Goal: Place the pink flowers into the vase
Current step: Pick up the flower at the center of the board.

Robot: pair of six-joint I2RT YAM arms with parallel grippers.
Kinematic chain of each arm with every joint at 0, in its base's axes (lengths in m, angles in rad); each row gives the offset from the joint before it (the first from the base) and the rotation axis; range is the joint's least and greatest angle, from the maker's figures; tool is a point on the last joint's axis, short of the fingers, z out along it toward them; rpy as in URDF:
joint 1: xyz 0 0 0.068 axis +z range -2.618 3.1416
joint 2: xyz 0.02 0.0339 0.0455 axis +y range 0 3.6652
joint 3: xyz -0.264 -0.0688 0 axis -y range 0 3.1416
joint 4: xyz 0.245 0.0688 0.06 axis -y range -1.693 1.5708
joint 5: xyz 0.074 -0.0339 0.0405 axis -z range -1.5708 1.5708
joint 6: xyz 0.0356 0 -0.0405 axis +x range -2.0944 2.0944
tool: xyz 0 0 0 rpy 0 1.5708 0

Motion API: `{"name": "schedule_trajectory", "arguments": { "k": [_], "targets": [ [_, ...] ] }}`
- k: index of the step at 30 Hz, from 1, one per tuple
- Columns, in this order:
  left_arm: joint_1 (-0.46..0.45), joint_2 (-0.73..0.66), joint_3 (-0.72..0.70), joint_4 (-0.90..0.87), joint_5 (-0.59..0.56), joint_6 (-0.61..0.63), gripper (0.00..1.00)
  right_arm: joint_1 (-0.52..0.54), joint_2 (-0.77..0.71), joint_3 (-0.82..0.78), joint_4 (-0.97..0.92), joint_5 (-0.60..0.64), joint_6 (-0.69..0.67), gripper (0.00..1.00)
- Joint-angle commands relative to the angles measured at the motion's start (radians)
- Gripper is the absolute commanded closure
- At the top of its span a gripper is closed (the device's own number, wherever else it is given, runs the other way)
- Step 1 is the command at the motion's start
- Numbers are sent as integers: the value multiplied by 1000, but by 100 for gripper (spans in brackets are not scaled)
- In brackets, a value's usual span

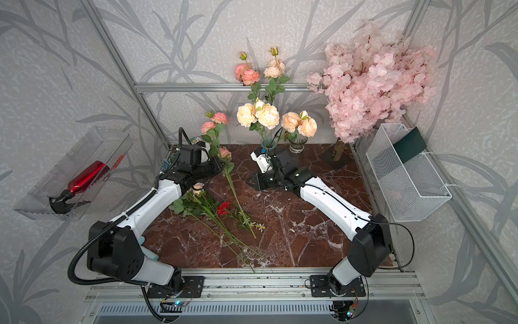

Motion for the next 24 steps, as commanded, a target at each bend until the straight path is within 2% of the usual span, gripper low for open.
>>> {"name": "schedule_trajectory", "arguments": {
  "k": [1, 7, 17, 24],
  "targets": [
    [7, -32, -13, 92, 119, -15, 100, 36, 40, 9, 123, -63, 48, 69],
    [8, -75, -39, 87, 146, -21, 100, 58, 149, 62, 192, -41, 72, 66],
    [9, -105, -50, 55, 166, -6, 100, 68, 241, 144, 231, 37, 65, 68],
    [9, -111, -67, 55, 169, -2, 100, 67, 275, 199, 229, 40, 59, 81]
  ]
}}
